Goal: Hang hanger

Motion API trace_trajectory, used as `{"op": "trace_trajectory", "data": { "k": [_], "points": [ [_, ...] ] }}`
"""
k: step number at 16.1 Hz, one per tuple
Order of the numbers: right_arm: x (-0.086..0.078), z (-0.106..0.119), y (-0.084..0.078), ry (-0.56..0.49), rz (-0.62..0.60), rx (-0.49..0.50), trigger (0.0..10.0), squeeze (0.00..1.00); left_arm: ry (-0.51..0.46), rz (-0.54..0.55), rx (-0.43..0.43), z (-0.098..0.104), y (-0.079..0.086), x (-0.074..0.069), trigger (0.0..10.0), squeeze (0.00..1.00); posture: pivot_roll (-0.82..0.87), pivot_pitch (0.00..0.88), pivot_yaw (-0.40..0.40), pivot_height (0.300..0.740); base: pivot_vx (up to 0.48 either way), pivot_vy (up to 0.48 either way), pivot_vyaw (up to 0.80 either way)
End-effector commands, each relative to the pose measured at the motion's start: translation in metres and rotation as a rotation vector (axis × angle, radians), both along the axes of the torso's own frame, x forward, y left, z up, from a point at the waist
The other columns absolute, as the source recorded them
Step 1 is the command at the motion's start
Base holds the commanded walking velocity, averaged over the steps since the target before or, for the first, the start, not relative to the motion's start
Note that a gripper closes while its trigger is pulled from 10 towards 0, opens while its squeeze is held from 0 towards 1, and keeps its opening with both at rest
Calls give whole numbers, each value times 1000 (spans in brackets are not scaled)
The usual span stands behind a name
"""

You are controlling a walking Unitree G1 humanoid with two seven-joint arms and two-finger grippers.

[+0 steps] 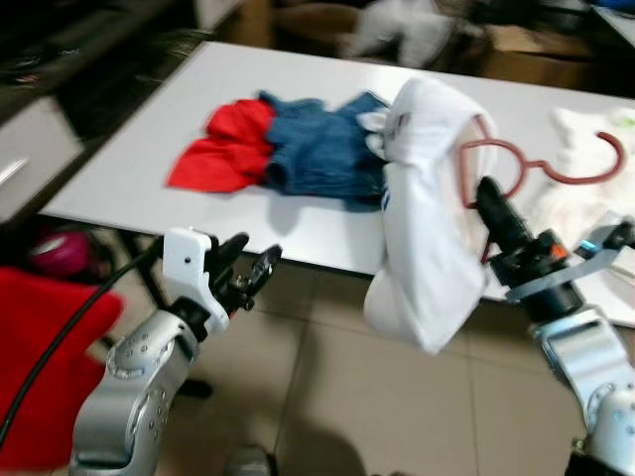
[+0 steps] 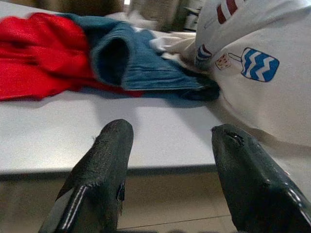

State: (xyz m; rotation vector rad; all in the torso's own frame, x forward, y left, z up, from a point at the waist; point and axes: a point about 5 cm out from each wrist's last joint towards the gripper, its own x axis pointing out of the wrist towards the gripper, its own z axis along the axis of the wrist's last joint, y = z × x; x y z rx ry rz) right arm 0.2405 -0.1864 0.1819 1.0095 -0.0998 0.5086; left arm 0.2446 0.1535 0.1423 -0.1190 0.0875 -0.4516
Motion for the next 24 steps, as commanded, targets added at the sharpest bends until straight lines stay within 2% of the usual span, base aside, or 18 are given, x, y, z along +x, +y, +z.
{"op": "trace_trajectory", "data": {
  "k": [1,4,10,13,15,17,18,20,22,23,24],
  "points": [
    [-7,9,-1,-47,13,-5,10000,0,-15,-16,7,2,-7,-5,10000,0,11,35,2,740,0,-480,800],
    [-27,15,1,-79,53,-2,10000,0,-4,-38,34,-2,-11,-13,10000,0,17,34,-5,740,0,-480,800],
    [-42,12,9,-70,132,-29,10000,0,2,-47,49,-6,-14,-18,10000,0,18,31,-10,740,0,-475,800],
    [-56,7,21,-36,224,-55,10000,0,0,-17,54,-6,-12,-24,10000,0,24,33,-19,740,0,-153,800],
    [-57,4,26,-19,250,-76,10000,0,-8,-1,75,-6,-10,-25,10000,0,30,34,-20,740,0,0,800],
    [-44,-12,27,80,203,-143,10000,0,-29,57,125,-5,-4,-24,10000,0,47,34,-24,740,0,0,800],
    [-42,-13,29,83,205,-152,10000,0,-33,67,135,-5,-1,-23,10000,0,53,32,-22,740,0,0,800],
    [-39,-14,36,80,224,-153,10000,0,-27,48,136,-2,0,-21,10000,0,55,22,-8,740,0,0,800],
    [-39,-15,39,80,218,-145,10000,0,24,10,162,-10,-3,-21,10000,0,50,31,4,740,0,0,800],
    [-39,-16,40,90,213,-143,10000,0,33,4,190,-13,-3,-20,10000,0,48,38,-3,740,0,0,800],
    [-40,-16,44,97,220,-128,10000,0,30,5,183,-11,-3,-19,10000,0,48,55,-5,740,0,0,800]
  ]
}}
